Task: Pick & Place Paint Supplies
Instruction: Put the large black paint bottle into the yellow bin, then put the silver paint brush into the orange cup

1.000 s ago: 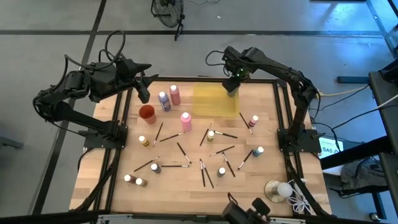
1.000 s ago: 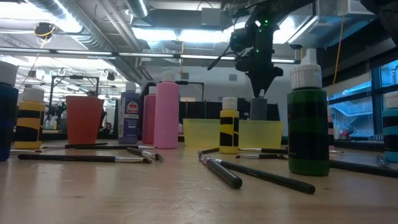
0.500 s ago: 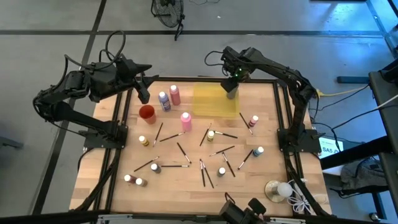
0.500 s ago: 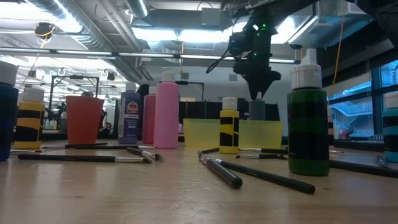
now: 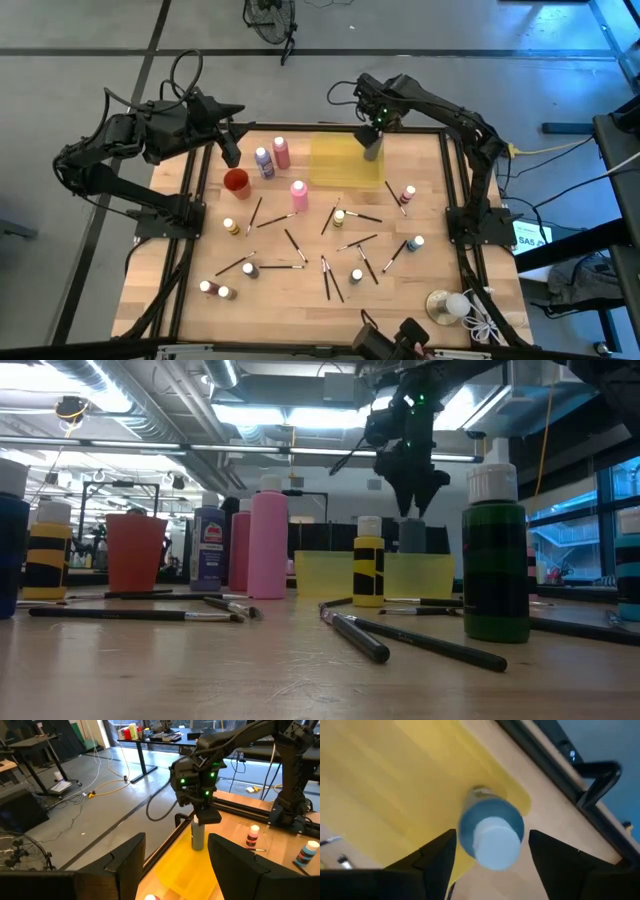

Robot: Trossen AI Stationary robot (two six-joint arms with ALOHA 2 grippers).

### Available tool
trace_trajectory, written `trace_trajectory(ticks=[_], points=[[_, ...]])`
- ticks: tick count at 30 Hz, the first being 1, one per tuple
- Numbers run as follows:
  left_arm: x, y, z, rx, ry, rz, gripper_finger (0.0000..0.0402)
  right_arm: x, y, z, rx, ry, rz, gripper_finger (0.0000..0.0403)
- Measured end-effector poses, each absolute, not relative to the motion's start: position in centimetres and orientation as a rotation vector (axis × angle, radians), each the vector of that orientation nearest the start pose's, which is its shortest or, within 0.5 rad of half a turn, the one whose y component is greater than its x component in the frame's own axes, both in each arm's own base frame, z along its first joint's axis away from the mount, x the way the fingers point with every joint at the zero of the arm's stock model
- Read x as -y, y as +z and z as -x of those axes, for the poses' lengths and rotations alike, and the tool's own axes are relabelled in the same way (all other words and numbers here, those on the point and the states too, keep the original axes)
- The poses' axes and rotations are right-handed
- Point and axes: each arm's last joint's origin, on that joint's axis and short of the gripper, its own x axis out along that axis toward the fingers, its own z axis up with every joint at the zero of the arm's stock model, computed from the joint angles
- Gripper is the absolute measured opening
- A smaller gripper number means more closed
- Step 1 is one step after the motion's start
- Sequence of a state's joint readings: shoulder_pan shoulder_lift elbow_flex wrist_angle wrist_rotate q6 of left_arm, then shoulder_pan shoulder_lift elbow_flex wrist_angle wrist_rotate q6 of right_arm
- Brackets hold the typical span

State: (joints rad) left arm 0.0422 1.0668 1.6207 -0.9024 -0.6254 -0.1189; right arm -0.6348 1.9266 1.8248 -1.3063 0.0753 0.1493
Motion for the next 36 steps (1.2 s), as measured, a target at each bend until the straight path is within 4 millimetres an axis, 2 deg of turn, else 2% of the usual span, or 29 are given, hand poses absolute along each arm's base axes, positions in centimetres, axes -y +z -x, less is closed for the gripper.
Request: trace_trajectory(ticks=[5,9,13,15,20,26,29,36], points=[[-2.3,48.3,-15.4,-0.307,0.677,-0.009,0.0211,22.4,32.0,-30.4,-1.277,-0.694,-0.497,0.027],[-2.4,48.3,-15.4,-0.309,0.676,-0.015,0.0211,21.5,34.9,-30.1,-1.265,-0.681,-0.487,0.0273],[-2.2,48.3,-15.5,-0.314,0.626,-0.008,0.0211,19.6,37.9,-29.9,-1.245,-0.531,-0.486,0.0273],[-2.1,48.3,-15.5,-0.329,0.58,-0.045,0.0211,18.4,39.4,-30.2,-1.178,-0.432,-0.482,0.0273],[-1.6,48.7,-14.7,-0.3,0.518,-0.056,0.0211,13.9,42.7,-30.4,-1.051,-0.15,-0.496,0.0273],[-0.3,48.8,-14.5,-0.274,0.341,0.045,0.0211,8.7,44.8,-30.4,-1.01,-0.002,-0.401,0.0273],[0.4,48.5,-15.4,-0.294,0.248,0.086,0.0211,5.4,45.5,-30.3,-1.002,0.089,-0.344,0.0273],[1.5,47.4,-18.4,-0.362,0.203,0.164,0.0211,-2.5,47.0,-30.0,-0.93,0.277,-0.213,0.0273]])
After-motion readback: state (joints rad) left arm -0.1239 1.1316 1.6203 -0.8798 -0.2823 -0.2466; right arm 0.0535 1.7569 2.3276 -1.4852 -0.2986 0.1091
